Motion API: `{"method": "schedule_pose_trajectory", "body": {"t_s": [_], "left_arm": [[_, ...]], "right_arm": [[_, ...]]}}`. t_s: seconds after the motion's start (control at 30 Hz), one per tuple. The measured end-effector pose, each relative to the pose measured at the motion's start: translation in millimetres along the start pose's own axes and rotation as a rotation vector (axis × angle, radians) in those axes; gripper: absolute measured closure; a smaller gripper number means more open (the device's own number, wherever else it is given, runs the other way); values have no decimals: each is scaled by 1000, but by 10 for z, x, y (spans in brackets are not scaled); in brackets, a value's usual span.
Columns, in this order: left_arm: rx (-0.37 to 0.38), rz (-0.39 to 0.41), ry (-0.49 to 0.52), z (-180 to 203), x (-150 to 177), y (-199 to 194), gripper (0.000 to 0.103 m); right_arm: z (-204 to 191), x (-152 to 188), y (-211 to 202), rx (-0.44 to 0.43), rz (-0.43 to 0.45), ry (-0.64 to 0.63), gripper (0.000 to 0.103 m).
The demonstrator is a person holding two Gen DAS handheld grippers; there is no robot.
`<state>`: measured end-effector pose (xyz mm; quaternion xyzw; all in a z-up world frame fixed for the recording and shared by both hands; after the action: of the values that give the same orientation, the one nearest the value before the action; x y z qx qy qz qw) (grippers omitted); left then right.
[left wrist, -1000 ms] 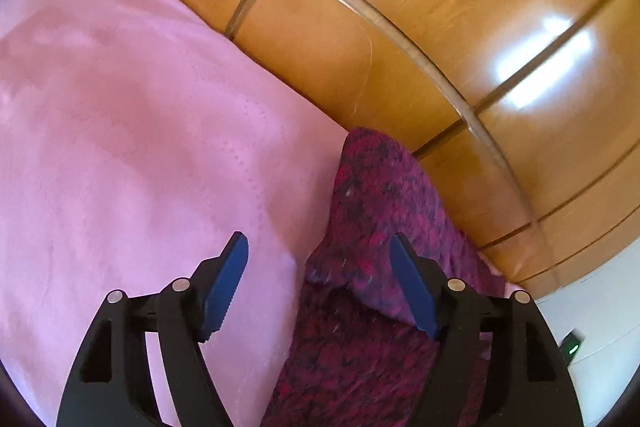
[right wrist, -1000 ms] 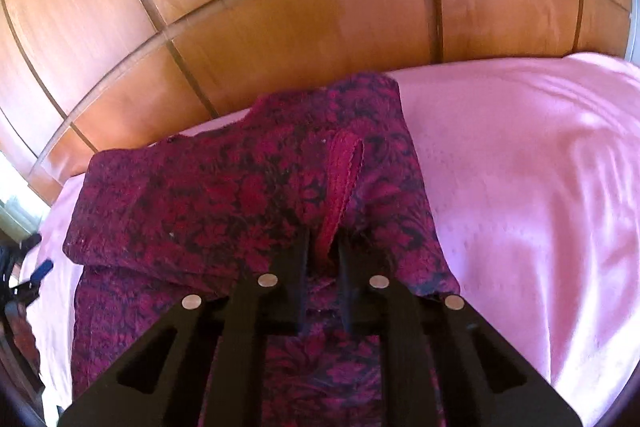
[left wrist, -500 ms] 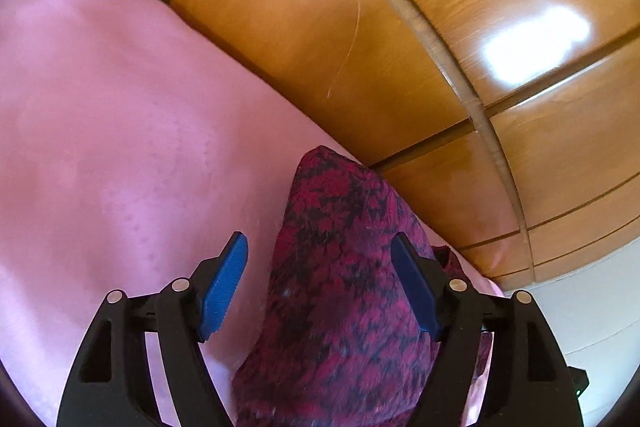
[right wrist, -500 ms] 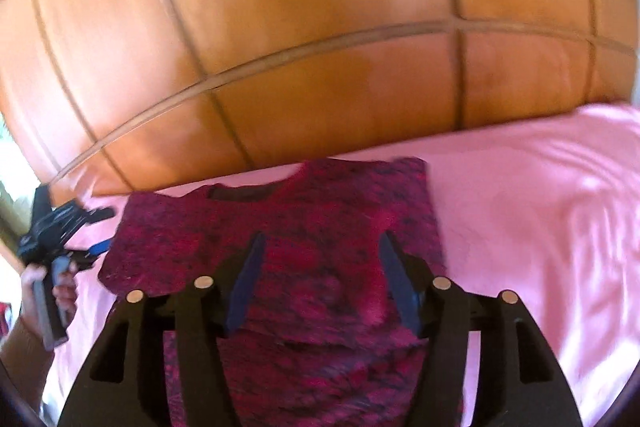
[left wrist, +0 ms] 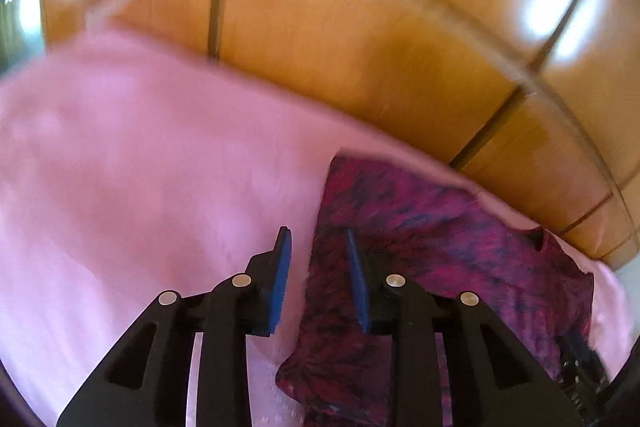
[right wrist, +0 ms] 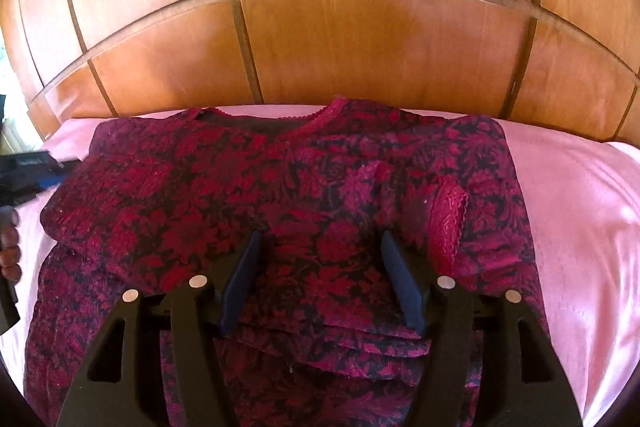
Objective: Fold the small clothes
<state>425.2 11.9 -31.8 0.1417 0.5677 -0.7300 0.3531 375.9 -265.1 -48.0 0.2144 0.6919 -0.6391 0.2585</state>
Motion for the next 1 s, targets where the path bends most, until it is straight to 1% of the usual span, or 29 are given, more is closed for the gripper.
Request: {"method": "schedule_pose_trajectory", "body": {"t_s": [0.03, 0.07, 0.1, 0.13, 0.17, 0.2, 0.23, 0.27, 0.33, 0.43, 0.47, 0.5, 0.57, 0.67, 0.73, 0.77, 0.87, 1.0], "left_arm": [[22, 28, 40, 80, 13, -86, 65], [45, 36, 73, 145, 16, -124, 62], [69, 23, 114, 243, 48, -133, 62], [75, 9, 132, 292, 69, -100, 62], [71, -12, 145, 318, 102, -40, 62], [46, -56, 151, 334, 135, 97, 62], [29, -96, 139, 319, 175, 227, 62], [25, -114, 124, 315, 219, 288, 61], [20, -88, 126, 304, 268, 319, 59], [-15, -63, 148, 371, 322, 154, 59], [-9, -52, 148, 386, 337, 38, 55], [2, -42, 147, 394, 363, -54, 48], [27, -7, 141, 396, 443, -313, 38], [45, 35, 164, 363, 594, -653, 37], [50, 63, 190, 364, 724, -837, 37], [51, 69, 204, 339, 822, -952, 37], [52, 71, 224, 284, 1010, -1108, 37], [59, 56, 253, 198, 1275, -1282, 37]], "right_arm": [[8, -12, -7, 1, 3, 0, 41], [6, -12, -9, 1, 7, 2, 40], [18, -2, -19, 3, 10, 2, 40], [22, 5, -16, 4, 12, 1, 40], [15, 15, -13, 5, 13, 1, 40], [13, 19, -11, 5, 15, 1, 40], [11, 26, -16, 6, 18, 0, 40], [5, 37, -23, 7, 20, -2, 40], [7, 40, -15, 8, 22, -3, 40], [17, 43, -21, 3, 23, 2, 40], [15, 38, -14, 3, 24, 1, 40], [14, 40, -24, 4, 26, 1, 39], [10, 38, -56, 5, 32, -2, 38], [-14, 20, -161, 9, 26, 3, 26], [-42, 29, -294, -2, 24, 9, 10], [-51, 48, -358, -10, 27, 10, 8], [-63, 163, -569, -23, 24, 0, 7], [36, 398, -798, -15, -14, 7, 6]]}}
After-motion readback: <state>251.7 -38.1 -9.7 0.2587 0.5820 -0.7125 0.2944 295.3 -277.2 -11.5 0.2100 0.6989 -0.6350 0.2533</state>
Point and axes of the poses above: each gripper's, at about its wrist camera, not at the fingertips, and y roughly the way its jaws point, z to its right, x to its underside, the point moved 1 cm from there along y, roughly the way its jaws point, and after that the axes turned 6 degrees about -y, right-handed, at the moved point
